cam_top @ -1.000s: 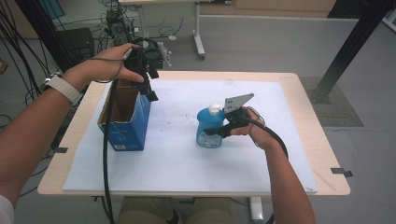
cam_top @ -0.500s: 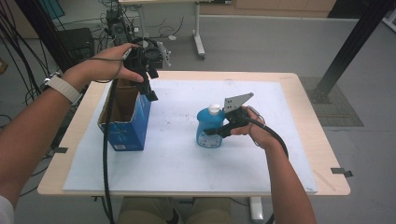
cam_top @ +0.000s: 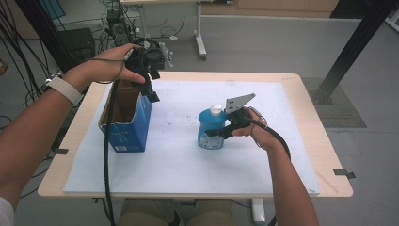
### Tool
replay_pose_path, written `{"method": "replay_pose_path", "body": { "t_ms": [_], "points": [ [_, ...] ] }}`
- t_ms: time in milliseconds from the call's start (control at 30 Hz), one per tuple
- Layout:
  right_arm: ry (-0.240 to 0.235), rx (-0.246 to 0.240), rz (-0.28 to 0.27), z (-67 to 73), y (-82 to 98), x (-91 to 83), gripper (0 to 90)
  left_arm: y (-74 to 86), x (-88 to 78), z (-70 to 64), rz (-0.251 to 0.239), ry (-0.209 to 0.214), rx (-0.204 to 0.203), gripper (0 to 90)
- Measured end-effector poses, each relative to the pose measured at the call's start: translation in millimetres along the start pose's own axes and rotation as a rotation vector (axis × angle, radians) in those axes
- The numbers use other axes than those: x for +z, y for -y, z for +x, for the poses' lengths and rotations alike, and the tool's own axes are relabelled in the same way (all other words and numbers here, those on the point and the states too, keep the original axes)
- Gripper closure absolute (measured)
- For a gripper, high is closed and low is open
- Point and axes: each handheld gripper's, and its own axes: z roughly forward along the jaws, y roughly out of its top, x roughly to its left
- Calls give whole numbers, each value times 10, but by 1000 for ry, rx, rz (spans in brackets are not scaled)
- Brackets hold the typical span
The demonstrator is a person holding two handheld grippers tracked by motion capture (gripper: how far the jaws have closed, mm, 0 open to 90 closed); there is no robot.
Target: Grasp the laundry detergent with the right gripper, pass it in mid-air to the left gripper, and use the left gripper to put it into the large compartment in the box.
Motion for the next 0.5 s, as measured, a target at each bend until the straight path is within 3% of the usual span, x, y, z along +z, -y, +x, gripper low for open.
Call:
{"method": "replay_pose_path", "body": {
  "t_ms": [500],
  "points": [
    [-2,3,1,-2,-4,2,419,-4,5,-1,-2,1,-5,95]
  ]
}}
